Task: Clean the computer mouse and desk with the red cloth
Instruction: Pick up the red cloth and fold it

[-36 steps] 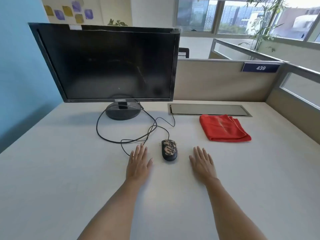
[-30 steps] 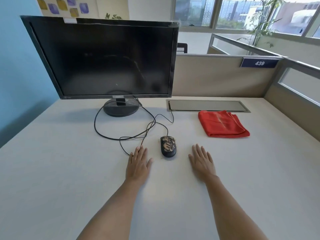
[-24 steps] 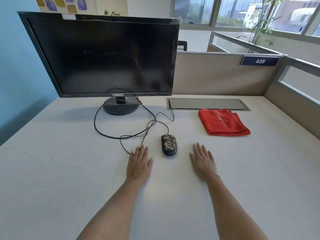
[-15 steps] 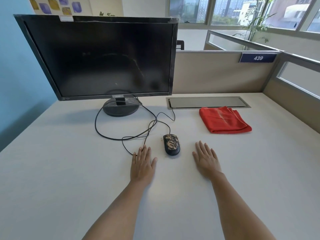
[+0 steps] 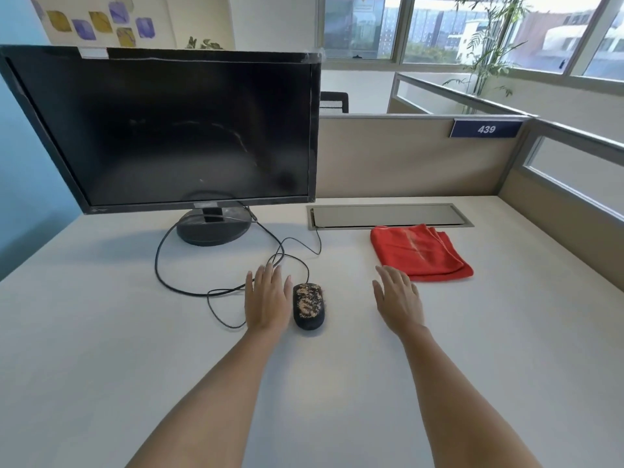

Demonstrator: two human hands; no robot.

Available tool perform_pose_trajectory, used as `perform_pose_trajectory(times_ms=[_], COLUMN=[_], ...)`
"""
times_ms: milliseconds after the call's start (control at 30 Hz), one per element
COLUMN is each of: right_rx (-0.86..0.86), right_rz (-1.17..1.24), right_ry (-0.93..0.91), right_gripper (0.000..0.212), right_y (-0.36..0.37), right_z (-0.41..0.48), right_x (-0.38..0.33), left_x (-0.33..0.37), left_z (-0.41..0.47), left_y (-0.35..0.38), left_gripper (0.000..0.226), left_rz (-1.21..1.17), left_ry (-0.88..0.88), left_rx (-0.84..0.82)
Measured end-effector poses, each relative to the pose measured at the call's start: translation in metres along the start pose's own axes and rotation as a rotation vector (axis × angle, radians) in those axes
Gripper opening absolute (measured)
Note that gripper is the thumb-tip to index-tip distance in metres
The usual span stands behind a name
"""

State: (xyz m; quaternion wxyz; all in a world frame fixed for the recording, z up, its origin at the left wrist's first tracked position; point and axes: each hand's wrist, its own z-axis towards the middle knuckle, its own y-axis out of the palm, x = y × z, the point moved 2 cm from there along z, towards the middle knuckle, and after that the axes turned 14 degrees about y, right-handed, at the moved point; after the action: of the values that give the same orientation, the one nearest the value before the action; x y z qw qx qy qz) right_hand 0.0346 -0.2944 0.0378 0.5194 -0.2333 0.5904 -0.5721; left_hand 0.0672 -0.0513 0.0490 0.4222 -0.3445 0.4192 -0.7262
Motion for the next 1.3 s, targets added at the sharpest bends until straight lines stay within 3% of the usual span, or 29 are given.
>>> perform_pose_trajectory(times_ms=[233,433,733,867,1033,1167,1300], right_rx=[0.033,0.038,-0.005,-0.015,0.022,0.043,0.003], right_rz=[0.013,0.030,0.101,0.125,0.124,0.106,0.162], right_ry=[0.060,0.151,0.330,0.389,0.387,0.393,0.446], right_gripper=[0.044,0.045,0.047,0.055,0.058,0.061,0.062], right_y=[-0.032,-0.043,-0.017,-0.004,0.013,0.017,0.016], right_z=[0.073,0.129,0.189,0.201,0.204,0.204,0.206], right_x=[0.033,0.072,0.124,0.140,0.150,0.153,0.156], left_x=[0.065,0.118,0.166,0.179,0.184,0.184,0.182], left_z=[0.084,0.141,0.185,0.190,0.191,0.190,0.197], left_y=[0.015,0.044,0.112,0.135,0.148,0.148,0.146], left_gripper=[0.040,0.038,0.039,0.045,0.050,0.051,0.042], left_rz=[-0.124,-0.361,-0.558,-0.538,-0.407,-0.379,-0.420], left_ry=[0.104,0.040,-0.122,-0.158,-0.186,-0.320,-0.443], left_rx=[0.076,0.081,-0.080,-0.157,-0.118,-0.082,-0.164])
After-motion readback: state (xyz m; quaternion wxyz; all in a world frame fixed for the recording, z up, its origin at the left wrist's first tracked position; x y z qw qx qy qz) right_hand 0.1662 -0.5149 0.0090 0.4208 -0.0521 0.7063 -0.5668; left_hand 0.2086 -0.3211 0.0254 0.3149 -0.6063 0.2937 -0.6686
